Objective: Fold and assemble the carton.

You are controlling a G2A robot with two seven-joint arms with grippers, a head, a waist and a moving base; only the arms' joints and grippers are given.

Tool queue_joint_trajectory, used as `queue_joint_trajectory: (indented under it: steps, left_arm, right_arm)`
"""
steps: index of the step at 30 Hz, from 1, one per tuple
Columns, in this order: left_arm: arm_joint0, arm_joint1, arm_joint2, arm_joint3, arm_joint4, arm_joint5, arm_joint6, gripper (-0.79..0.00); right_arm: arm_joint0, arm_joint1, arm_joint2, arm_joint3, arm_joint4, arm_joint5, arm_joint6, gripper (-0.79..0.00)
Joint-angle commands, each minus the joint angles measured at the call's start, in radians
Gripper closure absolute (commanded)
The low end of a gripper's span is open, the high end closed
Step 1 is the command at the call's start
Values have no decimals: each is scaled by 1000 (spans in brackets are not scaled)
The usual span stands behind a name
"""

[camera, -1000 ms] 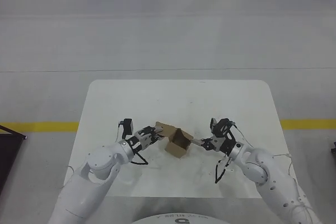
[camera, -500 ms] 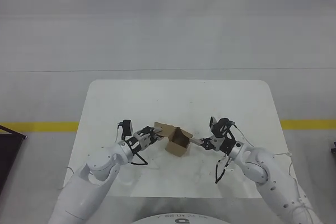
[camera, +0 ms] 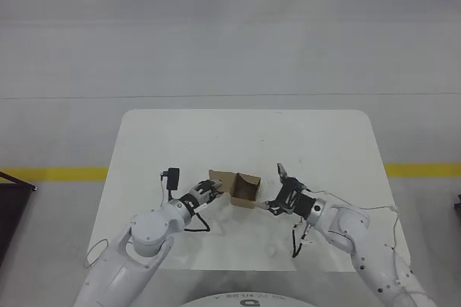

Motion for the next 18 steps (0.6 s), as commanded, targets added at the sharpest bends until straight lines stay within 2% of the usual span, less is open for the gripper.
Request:
queue_joint_trajectory:
  steps: [1,7,18]
  left_arm:
    - [2,-1,3,-5,-1,5,2,0]
    - [7,-2,0,-16,-4,21,21,0]
    - [8,-2,-5,-29,7,43,22,0]
  right_arm:
    - [18,-4,-14,10,-2,10,21,-785]
    - [73,-21,-59,25,-8,81,125,-785]
    - [135,-41,-101,41,-6,137,244,-785]
